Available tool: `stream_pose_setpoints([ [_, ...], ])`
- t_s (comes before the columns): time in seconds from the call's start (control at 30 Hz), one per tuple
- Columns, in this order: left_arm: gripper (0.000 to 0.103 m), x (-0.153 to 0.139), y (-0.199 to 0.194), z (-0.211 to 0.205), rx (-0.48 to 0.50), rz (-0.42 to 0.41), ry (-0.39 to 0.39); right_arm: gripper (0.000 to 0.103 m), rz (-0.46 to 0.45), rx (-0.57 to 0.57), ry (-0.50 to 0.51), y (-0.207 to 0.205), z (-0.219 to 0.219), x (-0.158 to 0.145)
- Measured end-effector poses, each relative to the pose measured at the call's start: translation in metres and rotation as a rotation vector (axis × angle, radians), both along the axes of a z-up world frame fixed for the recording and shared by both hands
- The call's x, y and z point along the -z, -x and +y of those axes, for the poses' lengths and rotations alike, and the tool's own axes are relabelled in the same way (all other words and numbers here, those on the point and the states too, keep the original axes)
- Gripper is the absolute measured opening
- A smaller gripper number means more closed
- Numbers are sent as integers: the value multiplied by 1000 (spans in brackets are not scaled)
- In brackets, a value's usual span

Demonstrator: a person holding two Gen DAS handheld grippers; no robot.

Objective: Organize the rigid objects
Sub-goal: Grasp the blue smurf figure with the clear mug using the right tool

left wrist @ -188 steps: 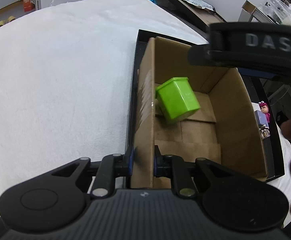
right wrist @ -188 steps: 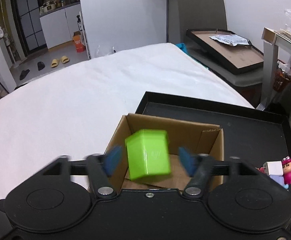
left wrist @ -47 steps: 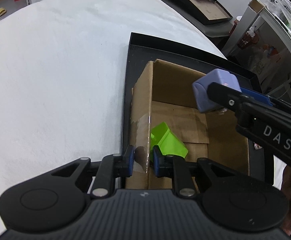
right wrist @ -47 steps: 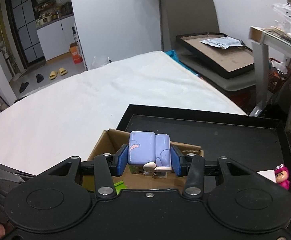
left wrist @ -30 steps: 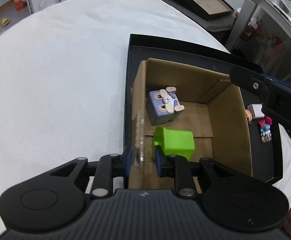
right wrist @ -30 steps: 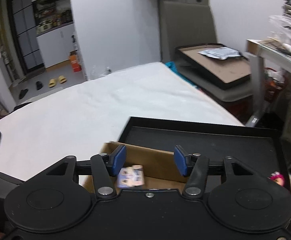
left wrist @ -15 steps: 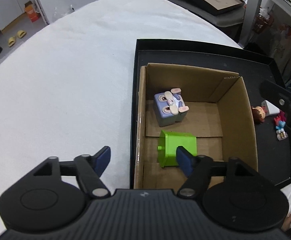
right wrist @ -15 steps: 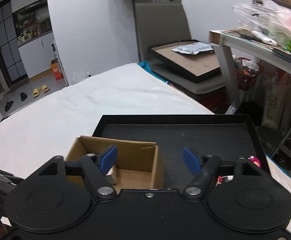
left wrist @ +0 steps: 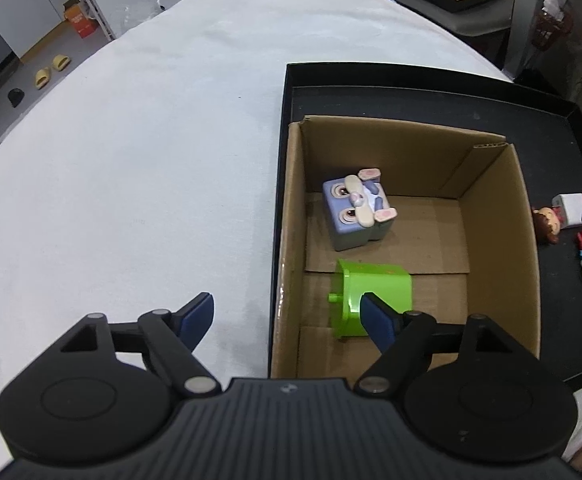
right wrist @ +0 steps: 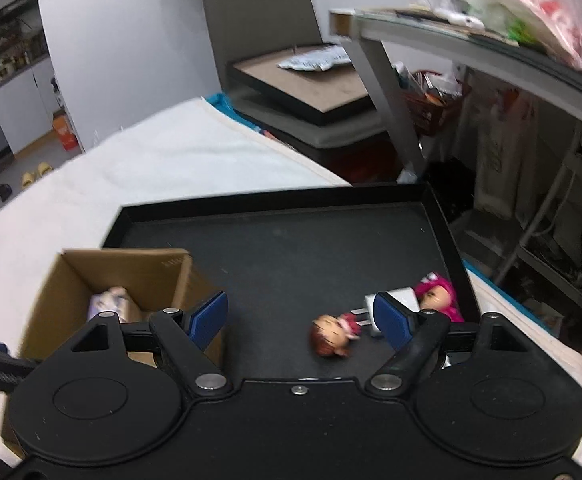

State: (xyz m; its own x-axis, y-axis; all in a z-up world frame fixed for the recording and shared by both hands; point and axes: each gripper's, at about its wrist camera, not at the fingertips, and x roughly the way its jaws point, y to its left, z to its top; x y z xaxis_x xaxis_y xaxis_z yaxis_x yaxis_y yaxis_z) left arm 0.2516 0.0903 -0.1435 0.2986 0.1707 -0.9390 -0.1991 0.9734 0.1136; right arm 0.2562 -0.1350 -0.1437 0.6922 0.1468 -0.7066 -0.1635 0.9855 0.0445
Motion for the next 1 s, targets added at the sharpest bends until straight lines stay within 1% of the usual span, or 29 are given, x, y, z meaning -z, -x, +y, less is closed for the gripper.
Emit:
stream_pose_setpoints([
  [0.13, 79, 1, -2, -4, -10, 4, -15, 79, 52, -6, 4, -7, -12, 9],
  [0.3, 79, 2, -5, -13, -1, -2, -30, 79, 78, -27, 29, -12, -20, 16],
  [0.43, 79, 2, -10, -17, -16, 6, -54, 79, 112, -2, 37, -22, -34, 30],
  [0.53, 79, 2, -15, -21, -28, 10, -64, 79, 140, 28, 63, -29, -44, 43],
  [0.67, 79, 0, -20, -28, -40, 8, -83, 79, 159, 28, 96, -33, -53, 56],
  [0.77, 79, -2, -22, -30, -59, 6, -89, 77, 196, 21, 72, -35, -60, 66],
  [0.83, 79, -2, -23, -32, -67, 5, -100, 74, 215, 15, 52, -36, -65, 71],
  [0.97, 79, -1, -23, -33, -82, 10, -115, 74, 230, 8, 60, -38, -71, 79],
  [1.0, 79, -1, -23, -34, -85, 11, -117, 72, 235, 7, 54, -39, -73, 81],
])
